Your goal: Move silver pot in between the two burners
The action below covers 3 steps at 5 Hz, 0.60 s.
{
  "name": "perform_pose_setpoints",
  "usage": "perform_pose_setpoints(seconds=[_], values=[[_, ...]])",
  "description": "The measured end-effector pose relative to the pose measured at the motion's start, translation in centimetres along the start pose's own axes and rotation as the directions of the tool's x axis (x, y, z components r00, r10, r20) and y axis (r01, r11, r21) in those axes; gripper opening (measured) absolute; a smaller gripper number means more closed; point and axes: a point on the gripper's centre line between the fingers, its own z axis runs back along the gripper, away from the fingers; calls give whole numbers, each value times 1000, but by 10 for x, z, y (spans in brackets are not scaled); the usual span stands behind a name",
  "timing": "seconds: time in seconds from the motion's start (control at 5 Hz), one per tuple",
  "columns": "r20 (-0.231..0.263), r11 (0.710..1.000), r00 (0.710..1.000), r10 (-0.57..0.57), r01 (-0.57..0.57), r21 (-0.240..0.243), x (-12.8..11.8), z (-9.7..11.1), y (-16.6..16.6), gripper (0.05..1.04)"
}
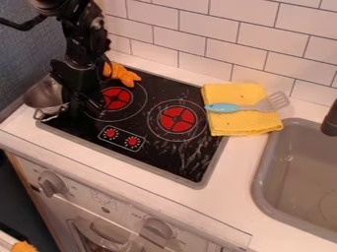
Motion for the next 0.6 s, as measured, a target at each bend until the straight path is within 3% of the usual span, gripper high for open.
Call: perform_pose_setpoints(seconds=[0.4,0.6], values=[[103,994,990,-99,94,52,22,42,-22,78],[149,988,977,-154,148,54,36,53,-44,78]])
